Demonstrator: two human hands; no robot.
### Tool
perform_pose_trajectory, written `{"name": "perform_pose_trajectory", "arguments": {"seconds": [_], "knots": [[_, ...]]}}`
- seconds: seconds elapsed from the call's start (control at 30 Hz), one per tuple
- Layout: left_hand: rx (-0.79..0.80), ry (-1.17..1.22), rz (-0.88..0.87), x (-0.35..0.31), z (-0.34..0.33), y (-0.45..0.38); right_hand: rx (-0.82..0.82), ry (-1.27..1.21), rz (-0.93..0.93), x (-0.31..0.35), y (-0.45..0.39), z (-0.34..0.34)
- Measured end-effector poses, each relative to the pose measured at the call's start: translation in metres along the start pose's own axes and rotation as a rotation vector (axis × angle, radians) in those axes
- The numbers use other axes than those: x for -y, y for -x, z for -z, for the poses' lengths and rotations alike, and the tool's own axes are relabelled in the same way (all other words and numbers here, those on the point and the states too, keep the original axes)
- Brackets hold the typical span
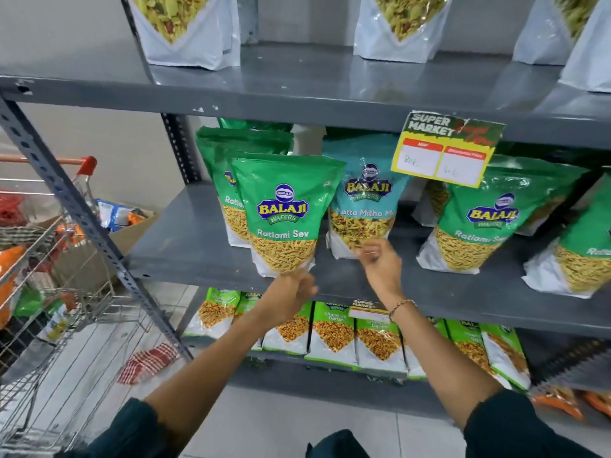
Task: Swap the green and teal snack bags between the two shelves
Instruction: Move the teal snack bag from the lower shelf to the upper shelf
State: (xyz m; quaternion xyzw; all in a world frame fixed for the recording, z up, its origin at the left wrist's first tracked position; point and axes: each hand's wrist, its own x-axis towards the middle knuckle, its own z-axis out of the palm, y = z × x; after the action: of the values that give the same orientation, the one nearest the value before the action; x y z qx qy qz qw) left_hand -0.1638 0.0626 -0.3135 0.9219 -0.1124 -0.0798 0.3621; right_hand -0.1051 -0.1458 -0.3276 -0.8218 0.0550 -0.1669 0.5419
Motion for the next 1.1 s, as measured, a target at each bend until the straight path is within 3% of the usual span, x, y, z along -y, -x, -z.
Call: {"name": "perform_pose_trajectory", "arguments": {"seconds": [0.1, 0.23, 0.37, 0.47, 0.57, 0.67, 1.1], "knots": [[0.061, 0.083, -0.088, -0.039, -0.021, -0.018, -0.107, -0.025, -0.030, -0.009, -0.019, 0.024], [-0.050, 0.363, -0.052, -0.077, -0.043, -0.055, -0.014, 0.030, -0.120, -0.017, -0.042, 0.035], [-0.179, 0.392, 0.230, -0.069, -0.054, -0.106, 0.165, 0.014, -0.191, -0.026, -0.060, 0.036], [-0.192, 0.346, 0.314, -0.035, -0.063, -0.142, 0.219, -0.043, -0.187, -0.030, -0.069, 0.035], [-0.226, 0.370, 0.249, -0.032, -0.062, -0.146, 0.216, -0.062, -0.156, -0.035, -0.076, 0.034], [-0.269, 0.391, 0.079, -0.048, -0.050, -0.131, 0.165, -0.028, -0.136, -0.037, -0.074, 0.032], [-0.048, 0.279, -0.096, -0.053, -0.051, -0.112, -0.022, -0.121, -0.035, -0.034, 0.003, 0.049]]}}
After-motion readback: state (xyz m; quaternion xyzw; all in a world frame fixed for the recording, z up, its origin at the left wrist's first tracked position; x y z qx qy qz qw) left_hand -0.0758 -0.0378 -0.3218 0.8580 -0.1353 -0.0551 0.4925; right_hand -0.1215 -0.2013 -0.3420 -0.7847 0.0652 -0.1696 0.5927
